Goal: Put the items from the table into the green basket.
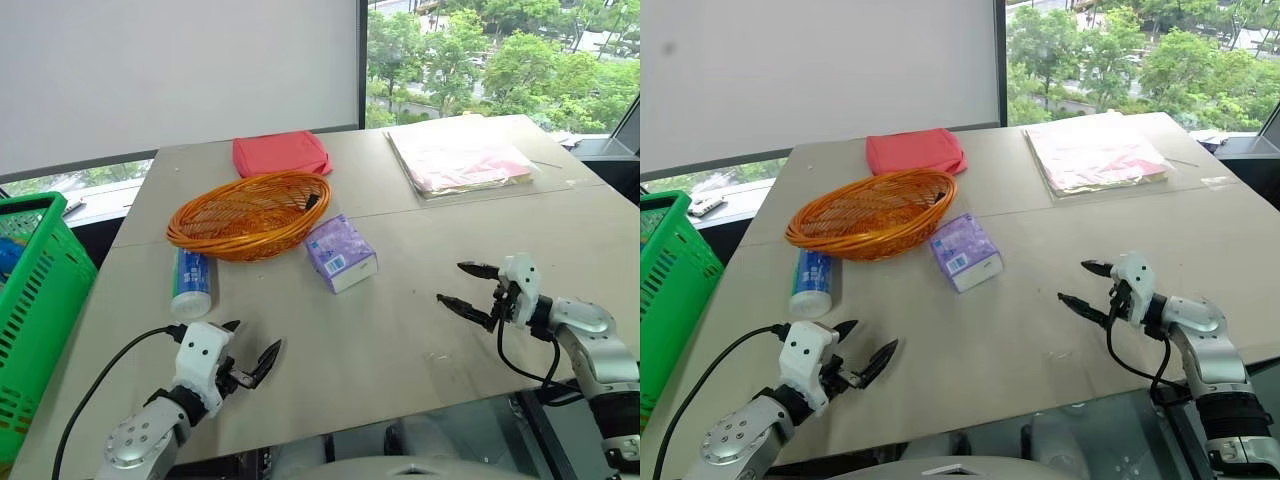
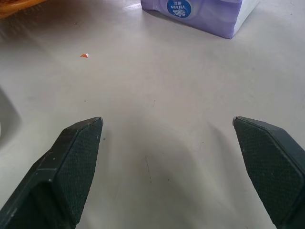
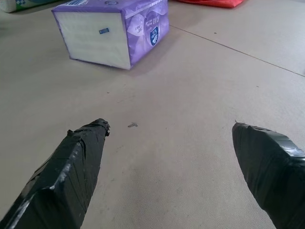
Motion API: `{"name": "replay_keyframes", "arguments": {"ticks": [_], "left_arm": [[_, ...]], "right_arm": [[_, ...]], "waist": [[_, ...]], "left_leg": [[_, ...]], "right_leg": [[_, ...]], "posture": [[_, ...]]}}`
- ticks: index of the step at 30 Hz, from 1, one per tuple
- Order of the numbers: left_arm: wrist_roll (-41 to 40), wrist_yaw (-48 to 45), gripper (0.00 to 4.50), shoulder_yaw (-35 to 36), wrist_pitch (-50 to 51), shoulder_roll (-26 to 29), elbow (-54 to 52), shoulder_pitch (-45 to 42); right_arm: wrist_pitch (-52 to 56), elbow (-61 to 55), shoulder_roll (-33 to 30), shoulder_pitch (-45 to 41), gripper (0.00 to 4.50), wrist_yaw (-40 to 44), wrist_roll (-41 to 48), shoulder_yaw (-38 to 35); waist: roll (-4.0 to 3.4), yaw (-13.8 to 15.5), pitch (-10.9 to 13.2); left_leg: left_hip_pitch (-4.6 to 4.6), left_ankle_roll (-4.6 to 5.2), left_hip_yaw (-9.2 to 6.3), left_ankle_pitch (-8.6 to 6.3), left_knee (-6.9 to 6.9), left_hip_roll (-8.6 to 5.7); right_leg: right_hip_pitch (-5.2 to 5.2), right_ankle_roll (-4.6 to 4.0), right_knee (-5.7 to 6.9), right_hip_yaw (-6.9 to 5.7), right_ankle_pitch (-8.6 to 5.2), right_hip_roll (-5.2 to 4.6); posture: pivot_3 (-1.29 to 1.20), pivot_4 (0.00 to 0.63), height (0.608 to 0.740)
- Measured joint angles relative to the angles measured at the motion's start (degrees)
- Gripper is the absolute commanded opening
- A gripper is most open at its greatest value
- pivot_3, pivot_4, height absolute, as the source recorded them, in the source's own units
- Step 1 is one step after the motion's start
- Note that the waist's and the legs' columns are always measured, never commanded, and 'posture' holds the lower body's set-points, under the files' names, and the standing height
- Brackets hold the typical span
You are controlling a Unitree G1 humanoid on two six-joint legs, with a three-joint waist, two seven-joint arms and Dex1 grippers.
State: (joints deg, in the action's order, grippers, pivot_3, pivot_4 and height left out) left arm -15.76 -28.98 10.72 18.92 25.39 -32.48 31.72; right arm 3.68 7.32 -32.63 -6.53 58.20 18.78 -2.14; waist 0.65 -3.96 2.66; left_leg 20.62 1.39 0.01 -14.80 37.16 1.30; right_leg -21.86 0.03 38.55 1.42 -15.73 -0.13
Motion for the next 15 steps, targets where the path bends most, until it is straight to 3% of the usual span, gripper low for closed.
{"name": "replay_keyframes", "arguments": {"ticks": [15], "left_arm": [[-0.2, 0.3, 4.47, 0.0, -0.7, -0.8, 0.0, 0.0]], "right_arm": [[0.0, 1.0, 0.0, -1.3, 4.50, 1.4, -0.1, 0.0]], "waist": [[0.00, 0.1, 0.0]], "left_leg": [[0.00, 0.00, -0.01, 0.00, 0.00, 0.00]], "right_leg": [[0.00, 0.21, 0.00, -0.01, 0.12, 0.00]], "posture": [[-0.08, 0.000, 0.740]]}}
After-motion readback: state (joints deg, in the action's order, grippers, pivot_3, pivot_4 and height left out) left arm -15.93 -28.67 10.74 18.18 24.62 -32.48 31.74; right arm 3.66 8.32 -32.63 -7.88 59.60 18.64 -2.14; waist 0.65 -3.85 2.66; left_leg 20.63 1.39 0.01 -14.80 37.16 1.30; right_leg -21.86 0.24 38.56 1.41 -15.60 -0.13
